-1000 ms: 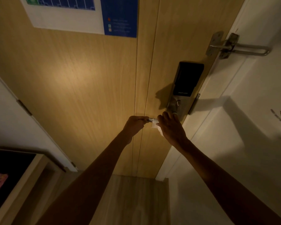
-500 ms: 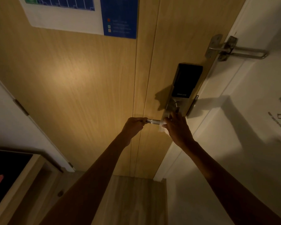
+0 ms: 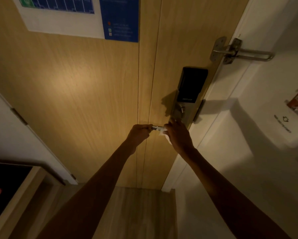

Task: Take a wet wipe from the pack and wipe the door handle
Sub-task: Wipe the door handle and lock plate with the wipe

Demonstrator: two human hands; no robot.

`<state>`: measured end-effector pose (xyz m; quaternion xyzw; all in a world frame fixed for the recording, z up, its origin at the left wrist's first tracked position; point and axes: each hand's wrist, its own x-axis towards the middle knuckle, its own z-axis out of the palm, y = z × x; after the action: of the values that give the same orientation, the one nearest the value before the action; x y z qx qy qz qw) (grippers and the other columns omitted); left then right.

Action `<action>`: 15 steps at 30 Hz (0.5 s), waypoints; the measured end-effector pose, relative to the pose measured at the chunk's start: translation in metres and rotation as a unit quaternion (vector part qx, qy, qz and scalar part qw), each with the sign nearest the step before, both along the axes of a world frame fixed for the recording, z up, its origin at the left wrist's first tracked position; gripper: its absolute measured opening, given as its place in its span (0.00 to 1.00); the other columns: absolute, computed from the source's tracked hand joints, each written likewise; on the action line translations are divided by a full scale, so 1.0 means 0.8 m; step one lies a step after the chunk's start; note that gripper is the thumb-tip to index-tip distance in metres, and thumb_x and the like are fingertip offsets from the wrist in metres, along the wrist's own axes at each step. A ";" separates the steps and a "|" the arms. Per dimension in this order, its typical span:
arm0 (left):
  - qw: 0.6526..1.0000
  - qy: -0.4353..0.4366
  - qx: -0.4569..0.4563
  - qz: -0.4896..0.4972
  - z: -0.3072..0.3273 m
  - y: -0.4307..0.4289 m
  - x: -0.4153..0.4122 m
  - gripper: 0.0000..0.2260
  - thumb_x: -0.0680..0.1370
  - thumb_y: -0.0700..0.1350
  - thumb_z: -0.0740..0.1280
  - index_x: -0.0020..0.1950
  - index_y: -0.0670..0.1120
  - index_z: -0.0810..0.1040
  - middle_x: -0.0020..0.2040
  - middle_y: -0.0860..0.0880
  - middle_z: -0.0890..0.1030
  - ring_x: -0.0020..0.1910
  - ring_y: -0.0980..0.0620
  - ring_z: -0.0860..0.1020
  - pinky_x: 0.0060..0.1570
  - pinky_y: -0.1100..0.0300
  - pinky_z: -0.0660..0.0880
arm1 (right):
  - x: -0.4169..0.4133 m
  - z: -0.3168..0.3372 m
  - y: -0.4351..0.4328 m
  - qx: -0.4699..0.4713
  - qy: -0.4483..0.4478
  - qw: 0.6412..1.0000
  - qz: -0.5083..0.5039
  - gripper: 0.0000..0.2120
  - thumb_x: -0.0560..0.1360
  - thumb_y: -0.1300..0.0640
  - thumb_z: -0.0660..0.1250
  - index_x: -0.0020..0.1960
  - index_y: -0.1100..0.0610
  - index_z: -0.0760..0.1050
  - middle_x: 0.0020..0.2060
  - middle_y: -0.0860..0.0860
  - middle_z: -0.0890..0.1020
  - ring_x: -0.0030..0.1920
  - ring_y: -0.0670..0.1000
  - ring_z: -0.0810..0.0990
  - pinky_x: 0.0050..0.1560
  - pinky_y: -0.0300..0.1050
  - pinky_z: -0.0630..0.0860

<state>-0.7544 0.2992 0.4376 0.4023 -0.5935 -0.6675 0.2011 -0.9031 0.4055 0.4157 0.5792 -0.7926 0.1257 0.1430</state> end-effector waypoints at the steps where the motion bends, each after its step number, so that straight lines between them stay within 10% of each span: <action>1: 1.000 -0.005 -0.003 -0.002 0.001 0.000 0.000 0.10 0.77 0.39 0.66 0.57 0.42 0.82 0.43 0.46 0.81 0.40 0.54 0.76 0.41 0.65 0.74 | 0.001 0.003 0.002 0.000 -0.002 1.000 0.002 0.11 0.70 0.56 0.74 0.51 0.58 0.80 0.54 0.56 0.81 0.57 0.58 0.80 0.53 0.50 0.80; 15: 0.999 -0.030 -0.034 -0.004 0.003 0.004 0.000 0.10 0.77 0.39 0.66 0.57 0.44 0.82 0.49 0.45 0.82 0.48 0.50 0.77 0.57 0.52 0.75 | -0.018 -0.006 0.035 -0.062 -0.096 0.987 -0.117 0.13 0.74 0.50 0.69 0.58 0.51 0.78 0.63 0.57 0.74 0.59 0.58 0.75 0.48 0.48 0.82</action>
<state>-0.7543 0.3025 0.4401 0.4132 -0.6229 -0.6354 0.1939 -0.9176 0.4336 0.4107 0.4575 -0.8558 0.2119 0.1157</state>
